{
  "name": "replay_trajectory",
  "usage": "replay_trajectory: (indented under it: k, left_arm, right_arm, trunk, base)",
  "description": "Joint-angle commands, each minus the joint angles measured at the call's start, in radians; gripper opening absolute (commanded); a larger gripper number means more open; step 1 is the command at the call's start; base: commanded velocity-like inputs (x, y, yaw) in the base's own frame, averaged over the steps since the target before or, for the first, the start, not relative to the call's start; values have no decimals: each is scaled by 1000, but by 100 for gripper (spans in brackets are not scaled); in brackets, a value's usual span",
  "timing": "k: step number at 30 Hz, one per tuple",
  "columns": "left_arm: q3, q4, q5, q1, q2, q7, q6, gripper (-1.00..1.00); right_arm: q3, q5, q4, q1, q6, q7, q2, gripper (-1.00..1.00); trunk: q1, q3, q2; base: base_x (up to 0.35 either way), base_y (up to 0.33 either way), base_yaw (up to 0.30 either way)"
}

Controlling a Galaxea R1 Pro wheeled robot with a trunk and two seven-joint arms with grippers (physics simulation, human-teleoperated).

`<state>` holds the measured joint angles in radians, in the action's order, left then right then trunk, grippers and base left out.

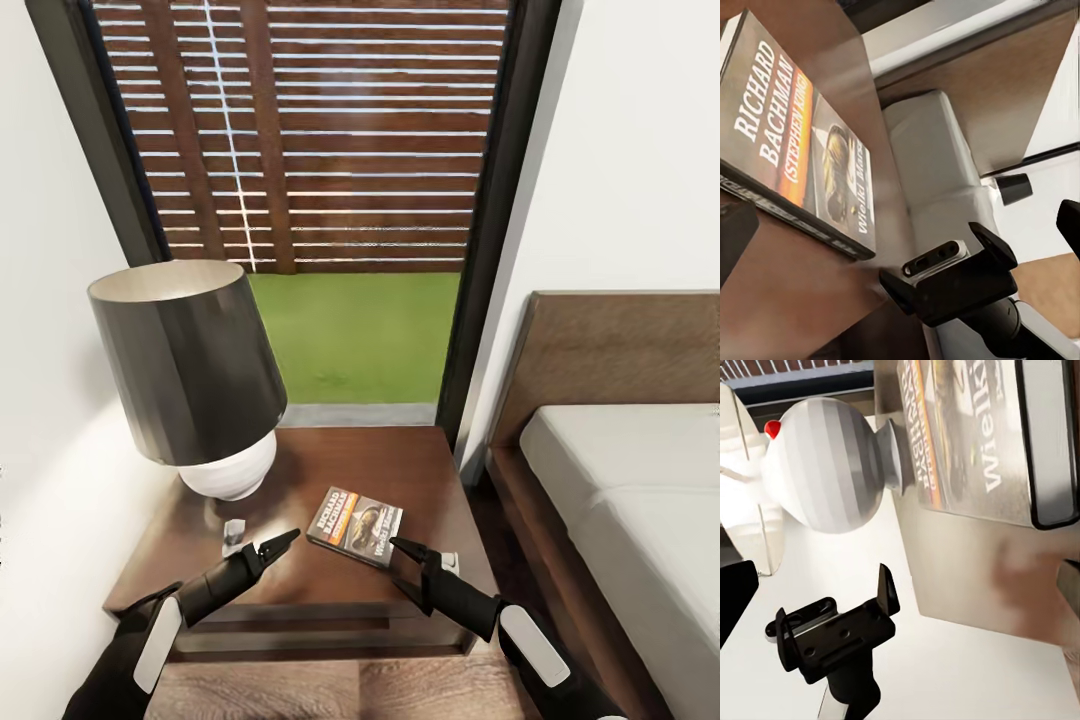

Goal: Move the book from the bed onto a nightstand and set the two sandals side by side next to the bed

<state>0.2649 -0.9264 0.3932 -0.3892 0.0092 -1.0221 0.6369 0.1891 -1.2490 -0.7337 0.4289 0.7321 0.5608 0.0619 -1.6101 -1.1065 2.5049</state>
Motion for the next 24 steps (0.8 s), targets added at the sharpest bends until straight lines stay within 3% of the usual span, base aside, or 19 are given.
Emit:
replay_trajectory:
  k: [1,24]
  left_arm:
    - [0,0,4,0,0,-1,7,100]
    - [0,0,3,0,0,-1,7,100]
  right_arm:
    - [3,-3,0,0,1,2,1,100]
    - [4,-2,0,1,0,2,1,100]
  trunk:
    - [1,3,0]
    - [18,91,-19]
  base:
    - [0,0,0]
    - [0,0,0]
